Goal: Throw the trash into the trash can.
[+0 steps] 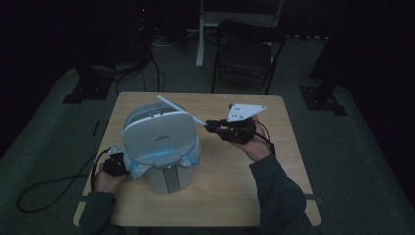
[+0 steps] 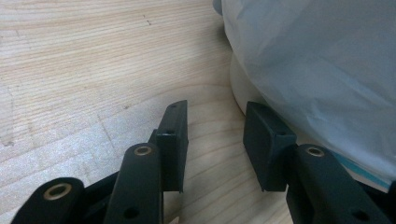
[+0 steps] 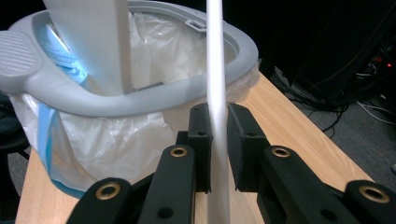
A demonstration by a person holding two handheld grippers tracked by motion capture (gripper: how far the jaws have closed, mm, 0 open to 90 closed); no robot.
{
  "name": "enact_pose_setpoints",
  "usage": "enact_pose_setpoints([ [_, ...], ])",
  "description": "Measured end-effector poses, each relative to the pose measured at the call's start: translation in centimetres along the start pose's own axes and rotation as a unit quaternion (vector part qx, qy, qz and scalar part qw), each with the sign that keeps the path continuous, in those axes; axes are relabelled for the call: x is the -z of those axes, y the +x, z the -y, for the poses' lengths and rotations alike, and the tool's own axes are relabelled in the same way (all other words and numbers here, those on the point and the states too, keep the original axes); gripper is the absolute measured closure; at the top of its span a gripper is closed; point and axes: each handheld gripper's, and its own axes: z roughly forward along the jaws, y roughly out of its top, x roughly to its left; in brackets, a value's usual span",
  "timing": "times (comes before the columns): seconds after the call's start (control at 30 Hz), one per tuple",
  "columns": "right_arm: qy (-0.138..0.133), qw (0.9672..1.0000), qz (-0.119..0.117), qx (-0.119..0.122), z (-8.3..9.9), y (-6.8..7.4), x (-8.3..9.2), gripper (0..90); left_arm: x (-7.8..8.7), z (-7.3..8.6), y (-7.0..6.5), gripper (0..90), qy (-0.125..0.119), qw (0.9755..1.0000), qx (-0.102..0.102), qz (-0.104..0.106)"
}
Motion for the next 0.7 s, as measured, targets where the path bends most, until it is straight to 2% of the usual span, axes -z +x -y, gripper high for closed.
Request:
enact_pose_setpoints([
  [0.7,-0.003,0.9995,-0.018,0.024,-1.3,0.7,-0.1,79.9,0.0,0.0,0.1,61.2,-0.002,1.0000,-0.001,0.002],
])
